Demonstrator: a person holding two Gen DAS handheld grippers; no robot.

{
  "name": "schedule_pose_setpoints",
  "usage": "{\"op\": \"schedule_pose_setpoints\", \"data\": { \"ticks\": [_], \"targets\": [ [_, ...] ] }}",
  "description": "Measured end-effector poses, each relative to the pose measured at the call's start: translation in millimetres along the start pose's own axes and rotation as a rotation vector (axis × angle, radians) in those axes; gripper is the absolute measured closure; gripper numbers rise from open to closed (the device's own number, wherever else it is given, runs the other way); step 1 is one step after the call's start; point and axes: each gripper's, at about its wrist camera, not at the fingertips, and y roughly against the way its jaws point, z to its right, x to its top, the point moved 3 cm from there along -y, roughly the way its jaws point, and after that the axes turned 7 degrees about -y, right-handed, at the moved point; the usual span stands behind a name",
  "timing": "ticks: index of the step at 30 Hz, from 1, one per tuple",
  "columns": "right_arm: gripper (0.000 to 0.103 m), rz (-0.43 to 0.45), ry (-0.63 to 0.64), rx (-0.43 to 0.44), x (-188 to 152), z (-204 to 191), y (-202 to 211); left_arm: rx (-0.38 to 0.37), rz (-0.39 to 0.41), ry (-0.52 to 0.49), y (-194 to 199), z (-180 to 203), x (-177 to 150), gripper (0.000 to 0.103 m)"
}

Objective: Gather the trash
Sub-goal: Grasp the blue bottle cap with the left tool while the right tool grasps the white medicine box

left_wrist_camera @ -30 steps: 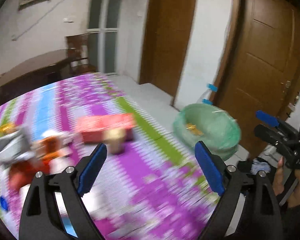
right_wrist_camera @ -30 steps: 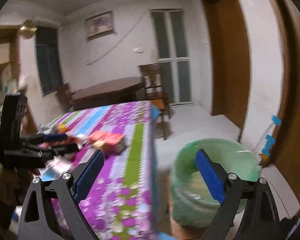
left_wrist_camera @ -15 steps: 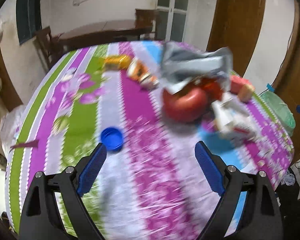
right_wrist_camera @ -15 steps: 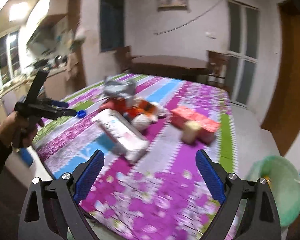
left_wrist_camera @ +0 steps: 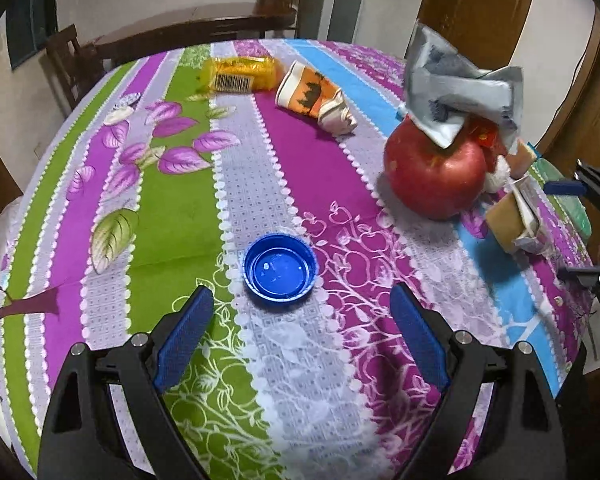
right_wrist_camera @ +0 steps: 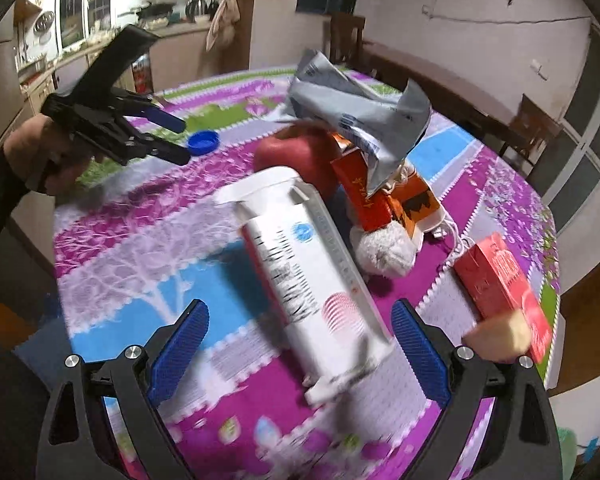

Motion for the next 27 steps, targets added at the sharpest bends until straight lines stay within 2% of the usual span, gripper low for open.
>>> {"op": "schedule_pose_setpoints", "data": {
  "ticks": [5,10,12,13,16,18,20,27],
  "targets": [
    [0.025,-0.046,0.024,0.018,11.6,-0.2,-24.8,-0.009,0.0,-0.011,-3.6,0.0,-0.3,0.024],
    [0.026,-0.054,0.026,0.026,12.4,-5.4,-38.6,-0.005,0.009,-0.004,-6.0,-2.3,4.4,0.027],
    [0.033,-0.052,0.02,0.025,13.2,-5.7,-41.0,-0.003,0.009,-0.005,-7.6,-1.9,6.5,0.027],
    [0.033,-0.052,0.015,0.025,13.3,-5.4,-41.7,0.0,0.009,-0.007,-8.3,-1.0,7.3,0.028],
    [0.038,-0.037,0.01,0.009,12.2,-6.9,-42.0,0.021,0.011,-0.012,-8.3,-0.1,7.5,0.041],
    [0.041,-0.015,0.002,0.0,10.4,-9.2,-37.4,0.034,0.014,-0.006,-7.0,-0.5,6.5,0.056],
    [0.042,0.009,-0.014,-0.007,8.4,-10.4,-31.4,0.037,0.02,0.003,-4.4,-1.1,3.7,0.065],
    [0.048,0.103,-0.134,-0.032,-4.8,-10.5,-8.1,0.047,0.035,0.018,-1.3,0.9,2.0,0.065]
  ]
}}
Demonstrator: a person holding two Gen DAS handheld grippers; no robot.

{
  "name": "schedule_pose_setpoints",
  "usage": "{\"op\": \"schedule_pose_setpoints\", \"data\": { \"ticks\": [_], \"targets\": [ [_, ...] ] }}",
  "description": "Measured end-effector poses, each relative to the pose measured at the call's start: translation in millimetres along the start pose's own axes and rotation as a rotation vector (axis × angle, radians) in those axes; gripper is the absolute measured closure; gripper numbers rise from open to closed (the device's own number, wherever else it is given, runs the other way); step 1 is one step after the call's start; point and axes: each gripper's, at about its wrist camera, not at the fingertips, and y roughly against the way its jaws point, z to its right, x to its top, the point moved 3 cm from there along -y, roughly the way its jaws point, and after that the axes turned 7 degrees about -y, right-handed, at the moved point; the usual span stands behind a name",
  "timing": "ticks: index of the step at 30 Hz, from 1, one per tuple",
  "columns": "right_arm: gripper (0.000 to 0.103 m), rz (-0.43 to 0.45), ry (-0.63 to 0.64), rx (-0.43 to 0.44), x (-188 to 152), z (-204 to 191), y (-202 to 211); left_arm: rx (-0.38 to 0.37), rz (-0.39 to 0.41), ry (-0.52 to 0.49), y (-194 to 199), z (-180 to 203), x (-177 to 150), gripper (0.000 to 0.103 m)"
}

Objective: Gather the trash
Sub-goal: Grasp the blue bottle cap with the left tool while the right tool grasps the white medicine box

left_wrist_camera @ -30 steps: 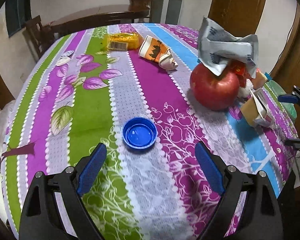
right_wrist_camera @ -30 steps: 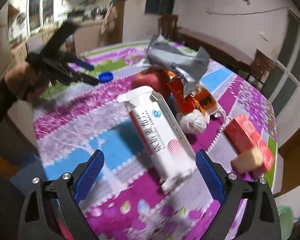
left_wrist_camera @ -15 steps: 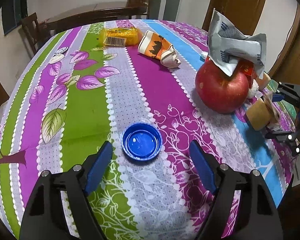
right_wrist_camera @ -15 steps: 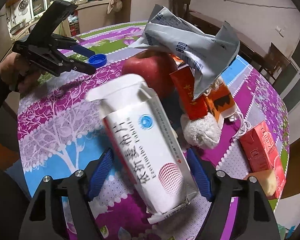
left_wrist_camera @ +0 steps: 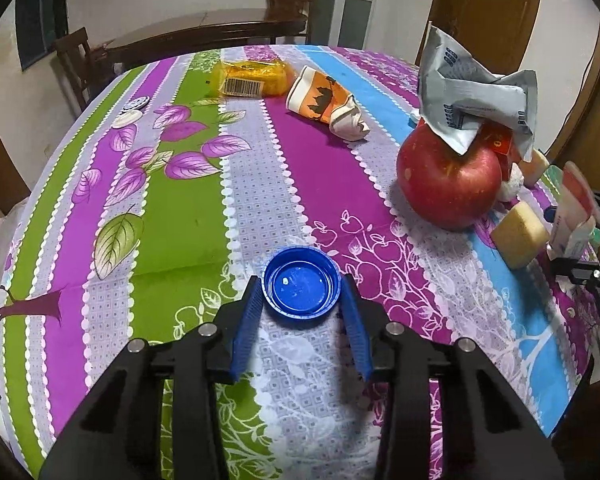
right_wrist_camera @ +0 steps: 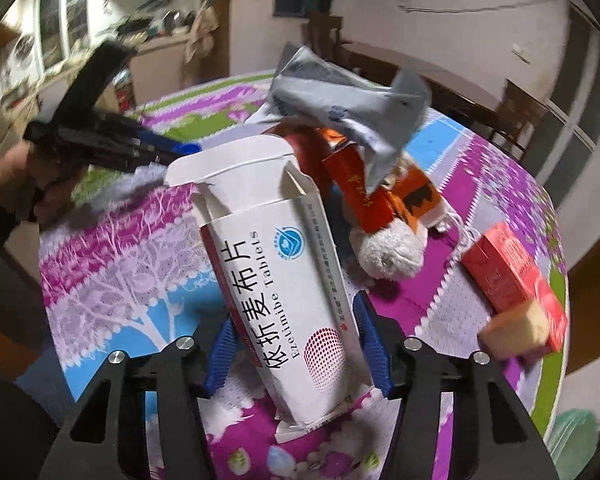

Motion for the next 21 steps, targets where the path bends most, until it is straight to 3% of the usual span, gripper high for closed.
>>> {"op": "schedule_pose_setpoints", "data": {
  "ticks": [7,13,21],
  "targets": [
    [0.048,0.178,-0.177,-0.064,-7.7,-8.0,38.6,0.07,0.124,0.033,32.8,15.5,-1.7,0.065],
    [0.048,0.311,-0.347,-0.118,-5.1,-7.4,64.5,0.1,0.283,0.042,78.3,59.4,-0.4,0.065],
    [0.047,0.417,-0.372,-0.239,3.1,-22.7,97.6,0.144,0.465,0.051,123.4,112.8,14.0,0.065]
  ]
}}
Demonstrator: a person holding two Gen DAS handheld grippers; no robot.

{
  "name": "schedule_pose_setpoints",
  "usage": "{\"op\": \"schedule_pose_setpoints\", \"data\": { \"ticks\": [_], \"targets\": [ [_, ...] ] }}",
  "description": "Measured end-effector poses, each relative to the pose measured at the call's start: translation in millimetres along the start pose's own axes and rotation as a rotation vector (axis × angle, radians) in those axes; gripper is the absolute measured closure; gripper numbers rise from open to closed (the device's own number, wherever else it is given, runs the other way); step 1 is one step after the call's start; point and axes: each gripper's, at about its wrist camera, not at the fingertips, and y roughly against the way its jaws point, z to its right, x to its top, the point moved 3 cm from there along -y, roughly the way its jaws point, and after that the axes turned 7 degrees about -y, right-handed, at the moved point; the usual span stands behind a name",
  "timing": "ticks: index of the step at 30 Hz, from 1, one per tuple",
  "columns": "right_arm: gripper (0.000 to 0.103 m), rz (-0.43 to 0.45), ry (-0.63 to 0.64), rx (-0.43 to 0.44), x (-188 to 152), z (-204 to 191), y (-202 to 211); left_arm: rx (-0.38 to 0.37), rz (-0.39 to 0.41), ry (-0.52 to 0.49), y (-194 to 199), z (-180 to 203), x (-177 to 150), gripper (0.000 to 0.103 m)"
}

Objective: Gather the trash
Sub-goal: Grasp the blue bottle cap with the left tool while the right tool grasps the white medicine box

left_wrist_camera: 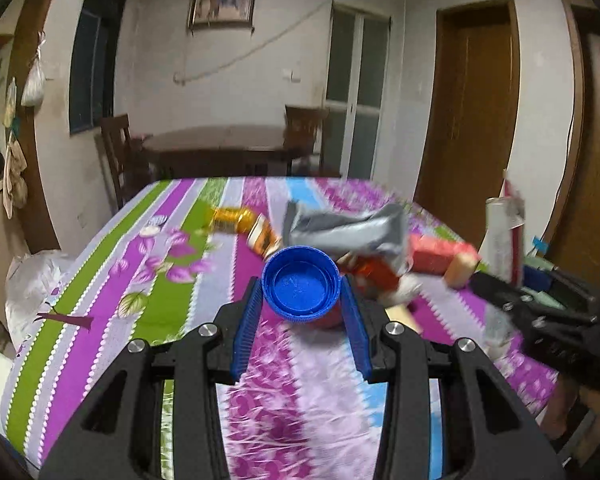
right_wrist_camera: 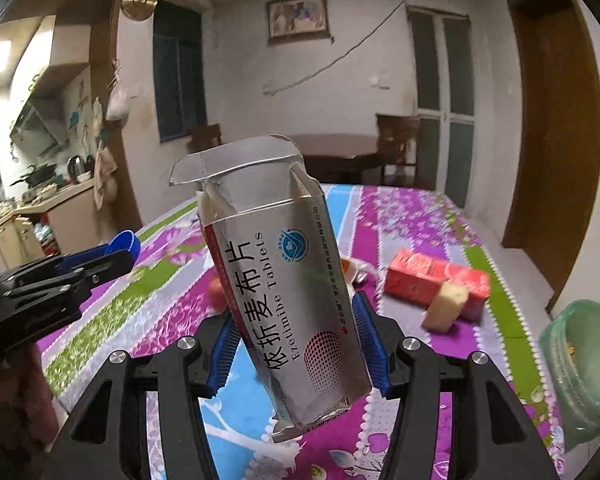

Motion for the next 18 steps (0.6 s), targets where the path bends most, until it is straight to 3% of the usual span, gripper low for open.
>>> {"op": "schedule_pose_setpoints", "data": {
  "ticks": [11,18],
  "targets": [
    [0.048,0.078,0.004,-0.052,11.8,-3.3,36.8,-0.028,0.051,0.004,2.3,35.9,12.8,0.065],
    [0.048,0.116,-0.001,-0.084,27.2,16.4,56.3,-0.057,0.079,-0.019,-4.8,54.2,28.3,0.065]
  ]
}}
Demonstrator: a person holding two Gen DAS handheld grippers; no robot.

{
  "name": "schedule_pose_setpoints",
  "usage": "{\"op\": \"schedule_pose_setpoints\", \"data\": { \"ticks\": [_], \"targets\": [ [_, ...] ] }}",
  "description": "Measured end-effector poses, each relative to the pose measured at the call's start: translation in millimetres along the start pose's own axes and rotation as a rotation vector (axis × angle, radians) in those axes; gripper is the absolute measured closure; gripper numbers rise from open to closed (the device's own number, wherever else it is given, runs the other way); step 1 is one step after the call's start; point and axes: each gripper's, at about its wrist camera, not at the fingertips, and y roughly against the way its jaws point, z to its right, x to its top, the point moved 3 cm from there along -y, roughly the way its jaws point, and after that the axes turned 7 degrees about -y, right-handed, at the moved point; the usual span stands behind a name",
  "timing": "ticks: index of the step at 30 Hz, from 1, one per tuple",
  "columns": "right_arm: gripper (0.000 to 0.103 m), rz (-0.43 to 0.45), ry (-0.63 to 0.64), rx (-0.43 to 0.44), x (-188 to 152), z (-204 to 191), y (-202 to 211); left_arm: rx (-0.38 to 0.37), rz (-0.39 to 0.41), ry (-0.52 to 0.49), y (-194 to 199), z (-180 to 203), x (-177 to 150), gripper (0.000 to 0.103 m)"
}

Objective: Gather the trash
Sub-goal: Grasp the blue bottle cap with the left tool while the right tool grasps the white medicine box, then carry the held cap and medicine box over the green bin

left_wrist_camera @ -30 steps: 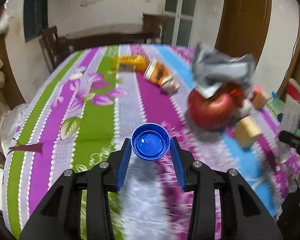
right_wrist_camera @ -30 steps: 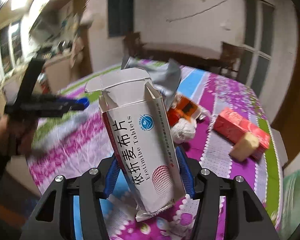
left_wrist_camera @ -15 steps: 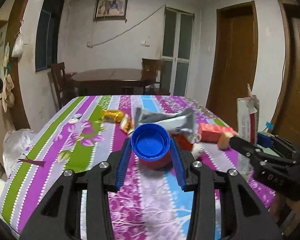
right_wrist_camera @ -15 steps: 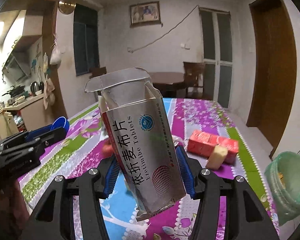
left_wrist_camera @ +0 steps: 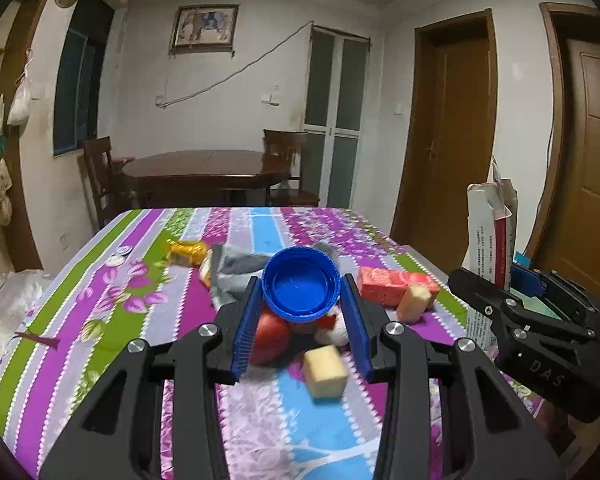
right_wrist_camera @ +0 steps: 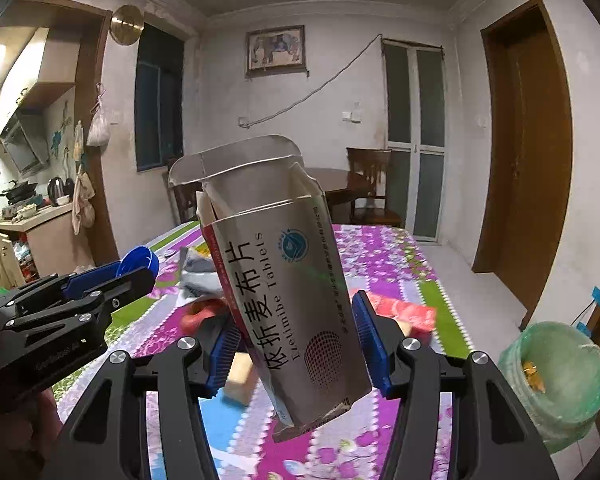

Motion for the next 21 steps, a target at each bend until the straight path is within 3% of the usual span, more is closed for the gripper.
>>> {"op": "schedule_pose_setpoints", "data": {
  "ticks": [10,21],
  "targets": [
    [0.047,0.029,-0.034,-0.112,29.8,79.8,13.9,-0.117,0.036,-0.051,-33.8,63.5,37.5,0.065],
    [0.047,0.013,-0.11,-0.293,51.4,223.5,34.7,-0.294,0.035,-0.125,-82.4,162.4,66.2,0.065]
  ]
}}
